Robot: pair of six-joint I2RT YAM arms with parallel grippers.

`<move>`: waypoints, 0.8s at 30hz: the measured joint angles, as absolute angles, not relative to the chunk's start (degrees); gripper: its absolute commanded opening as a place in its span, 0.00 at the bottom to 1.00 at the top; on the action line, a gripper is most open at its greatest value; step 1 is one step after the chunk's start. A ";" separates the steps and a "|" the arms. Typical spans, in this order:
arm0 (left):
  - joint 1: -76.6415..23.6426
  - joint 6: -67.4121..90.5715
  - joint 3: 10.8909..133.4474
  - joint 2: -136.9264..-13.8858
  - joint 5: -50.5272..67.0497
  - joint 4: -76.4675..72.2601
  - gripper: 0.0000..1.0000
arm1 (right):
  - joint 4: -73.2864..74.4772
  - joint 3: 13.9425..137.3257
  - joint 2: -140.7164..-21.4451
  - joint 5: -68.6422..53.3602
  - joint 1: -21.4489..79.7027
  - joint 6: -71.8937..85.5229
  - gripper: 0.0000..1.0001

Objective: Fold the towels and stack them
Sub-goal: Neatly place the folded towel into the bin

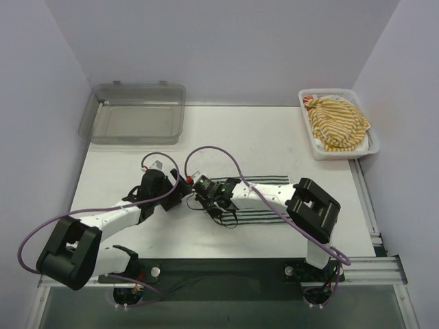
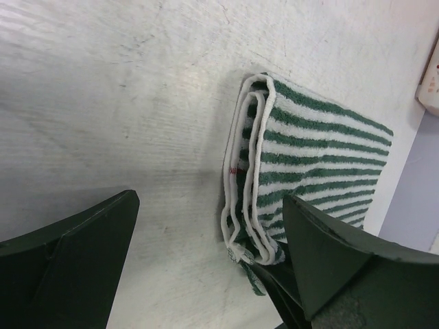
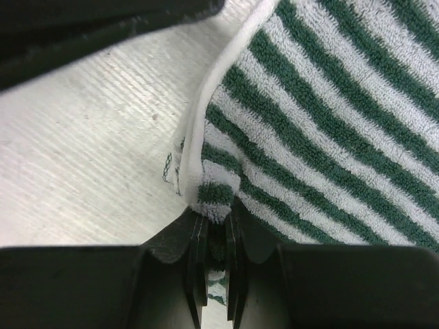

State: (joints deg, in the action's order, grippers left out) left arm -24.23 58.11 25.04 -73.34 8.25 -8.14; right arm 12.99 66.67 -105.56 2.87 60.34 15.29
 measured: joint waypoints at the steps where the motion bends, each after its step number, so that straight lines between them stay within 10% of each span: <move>1: -24.01 58.11 24.43 -71.99 7.38 -7.42 0.97 | 12.43 66.37 -105.32 2.48 60.34 15.31 0.00; 24: -24.01 59.48 26.79 -77.25 9.23 -9.87 0.98 | 5.61 61.36 -101.14 -1.87 59.66 14.94 0.00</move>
